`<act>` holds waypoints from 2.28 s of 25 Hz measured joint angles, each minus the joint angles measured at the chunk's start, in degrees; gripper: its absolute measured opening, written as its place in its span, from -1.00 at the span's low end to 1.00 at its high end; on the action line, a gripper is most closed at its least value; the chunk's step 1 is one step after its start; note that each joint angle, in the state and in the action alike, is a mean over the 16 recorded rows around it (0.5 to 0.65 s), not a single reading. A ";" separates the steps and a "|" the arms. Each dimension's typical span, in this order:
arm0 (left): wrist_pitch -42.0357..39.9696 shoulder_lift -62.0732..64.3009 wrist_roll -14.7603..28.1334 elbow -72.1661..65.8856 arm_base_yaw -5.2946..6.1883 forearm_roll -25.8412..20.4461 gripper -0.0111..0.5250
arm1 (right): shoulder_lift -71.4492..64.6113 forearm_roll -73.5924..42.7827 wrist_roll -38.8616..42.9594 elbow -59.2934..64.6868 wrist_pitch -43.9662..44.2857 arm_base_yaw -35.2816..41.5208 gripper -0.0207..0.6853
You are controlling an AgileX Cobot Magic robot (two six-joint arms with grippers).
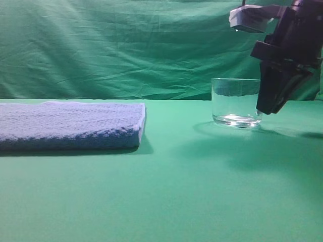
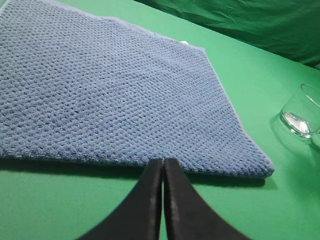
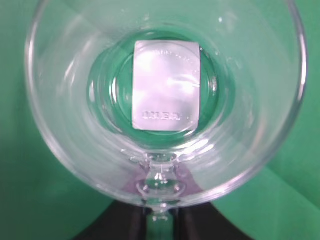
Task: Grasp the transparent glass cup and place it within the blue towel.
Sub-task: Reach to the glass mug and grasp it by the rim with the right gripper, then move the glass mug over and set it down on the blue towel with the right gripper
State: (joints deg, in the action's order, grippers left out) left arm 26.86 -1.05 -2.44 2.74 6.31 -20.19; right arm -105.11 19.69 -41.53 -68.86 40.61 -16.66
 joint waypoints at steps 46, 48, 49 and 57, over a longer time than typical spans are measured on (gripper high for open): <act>0.00 0.00 0.00 0.00 0.00 0.00 -0.96 | -23.24 1.57 4.37 -39.45 2.22 -31.05 0.27; 0.00 0.00 0.00 0.00 0.00 0.00 -0.96 | -21.63 1.26 5.86 -39.49 3.76 -30.82 0.27; 0.00 0.00 0.00 0.00 0.00 0.00 -0.96 | -20.71 1.10 6.70 -39.51 4.62 -30.66 0.24; 0.00 0.00 0.00 0.00 0.00 0.00 -0.96 | -11.99 -0.15 12.93 -39.59 13.51 -27.75 -0.46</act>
State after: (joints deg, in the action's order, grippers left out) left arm 26.86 -1.05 -2.44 2.74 6.31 -20.19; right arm -117.10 19.54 -28.61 -108.44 54.13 -44.41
